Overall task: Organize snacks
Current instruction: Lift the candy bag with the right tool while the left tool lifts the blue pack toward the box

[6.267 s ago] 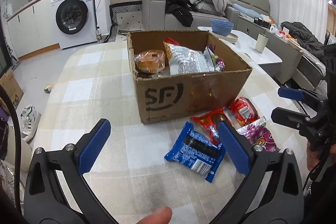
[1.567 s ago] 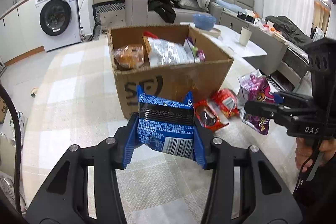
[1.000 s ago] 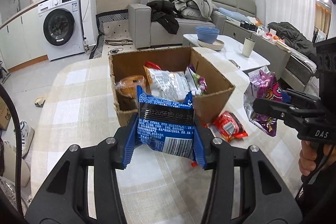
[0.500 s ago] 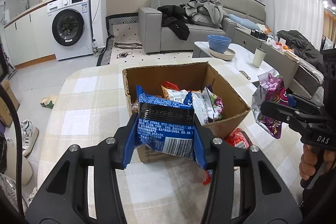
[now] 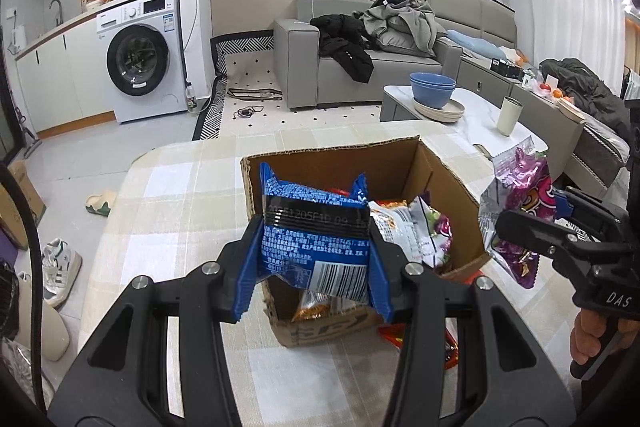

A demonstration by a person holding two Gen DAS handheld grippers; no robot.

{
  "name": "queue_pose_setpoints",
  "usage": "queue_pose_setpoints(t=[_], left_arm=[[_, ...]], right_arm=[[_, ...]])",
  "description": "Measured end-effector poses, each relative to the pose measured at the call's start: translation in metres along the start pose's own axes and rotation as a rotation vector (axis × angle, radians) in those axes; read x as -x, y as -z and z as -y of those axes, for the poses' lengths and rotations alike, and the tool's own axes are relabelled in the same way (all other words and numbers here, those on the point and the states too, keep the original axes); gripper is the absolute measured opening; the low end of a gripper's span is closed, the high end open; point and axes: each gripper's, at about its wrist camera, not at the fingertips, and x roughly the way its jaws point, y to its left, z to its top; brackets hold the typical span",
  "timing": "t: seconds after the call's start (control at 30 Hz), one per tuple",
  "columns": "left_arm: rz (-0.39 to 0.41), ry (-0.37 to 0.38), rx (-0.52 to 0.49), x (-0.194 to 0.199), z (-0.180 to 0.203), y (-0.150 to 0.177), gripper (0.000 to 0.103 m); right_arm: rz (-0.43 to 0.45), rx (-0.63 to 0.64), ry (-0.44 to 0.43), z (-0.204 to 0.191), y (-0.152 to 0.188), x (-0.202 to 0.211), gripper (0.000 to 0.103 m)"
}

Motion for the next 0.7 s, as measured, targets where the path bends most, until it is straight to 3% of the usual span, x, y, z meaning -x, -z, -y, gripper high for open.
queue_pose_setpoints(t=[0.7], left_arm=[[0.002, -0.007, 0.005, -0.044, -0.003, -0.032, 0.044]], right_arm=[[0.06, -0.015, -0.003, 0.009, -0.021, -0.035, 0.053]])
